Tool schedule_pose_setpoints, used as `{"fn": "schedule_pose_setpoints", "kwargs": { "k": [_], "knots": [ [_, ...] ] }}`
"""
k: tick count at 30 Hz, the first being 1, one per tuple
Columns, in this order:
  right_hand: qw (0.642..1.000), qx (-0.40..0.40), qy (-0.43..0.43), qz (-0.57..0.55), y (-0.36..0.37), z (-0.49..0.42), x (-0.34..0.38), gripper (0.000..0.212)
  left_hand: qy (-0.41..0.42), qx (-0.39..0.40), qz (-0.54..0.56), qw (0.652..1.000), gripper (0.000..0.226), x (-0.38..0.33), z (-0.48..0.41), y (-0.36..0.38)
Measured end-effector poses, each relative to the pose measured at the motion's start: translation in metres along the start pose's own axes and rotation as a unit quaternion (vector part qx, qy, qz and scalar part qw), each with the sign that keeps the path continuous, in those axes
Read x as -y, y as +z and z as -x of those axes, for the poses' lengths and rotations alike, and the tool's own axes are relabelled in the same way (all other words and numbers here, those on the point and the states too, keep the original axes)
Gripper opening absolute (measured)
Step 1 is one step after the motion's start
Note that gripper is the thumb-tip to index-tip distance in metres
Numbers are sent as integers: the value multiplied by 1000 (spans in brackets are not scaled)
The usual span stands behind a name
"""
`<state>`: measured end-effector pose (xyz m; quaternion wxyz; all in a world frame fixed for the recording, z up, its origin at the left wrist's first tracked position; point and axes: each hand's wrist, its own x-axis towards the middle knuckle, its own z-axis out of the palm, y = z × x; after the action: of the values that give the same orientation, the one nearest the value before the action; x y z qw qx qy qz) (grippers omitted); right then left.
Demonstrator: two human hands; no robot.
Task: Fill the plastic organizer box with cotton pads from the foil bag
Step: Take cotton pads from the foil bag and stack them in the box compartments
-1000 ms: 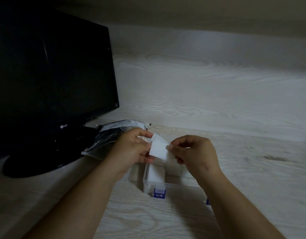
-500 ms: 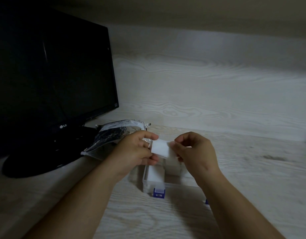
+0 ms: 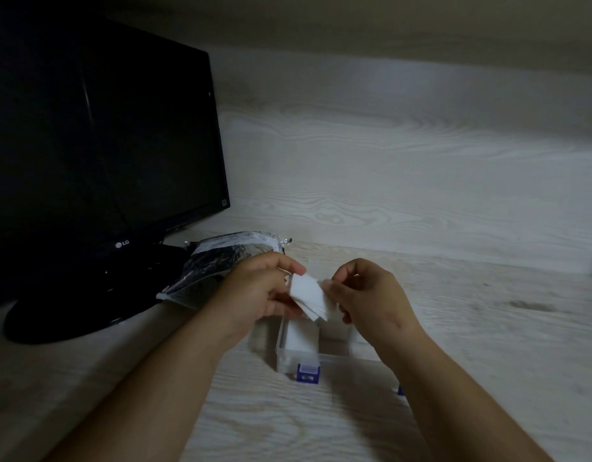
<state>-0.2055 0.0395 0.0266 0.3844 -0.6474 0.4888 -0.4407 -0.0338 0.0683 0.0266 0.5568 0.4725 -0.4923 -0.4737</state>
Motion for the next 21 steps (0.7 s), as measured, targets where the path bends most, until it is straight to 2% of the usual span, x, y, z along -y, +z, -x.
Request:
{"fn": "schedule_pose_setpoints", "kwargs": {
  "k": [2,4,7,11,15,17,21],
  "knots": [
    [1000,3,-5,-3,1,2,1,14,3,5,2,1000,23,-1,1,-1],
    [1000,4,-12,-13,2,2,1,14,25,1,-64,998,19,0,2,-2],
    [1000,13,-6,-26,2,2,2,12,47,-15,-131,990,30,2,1,-4],
    [997,75,9,-2,1,6,5,13,37,-5,-98,995,48,0,1,-5],
    [993,84,-48,73,4,5,1,6,13,-1,-181,983,48,-3,3,-8],
    [986,69,-84,128,6,3,-3,9,1,-7,-222,975,43,-6,3,-10],
    [979,64,-125,147,7,3,-6,11,-14,-56,-182,982,16,-7,2,-7]
  ]
}}
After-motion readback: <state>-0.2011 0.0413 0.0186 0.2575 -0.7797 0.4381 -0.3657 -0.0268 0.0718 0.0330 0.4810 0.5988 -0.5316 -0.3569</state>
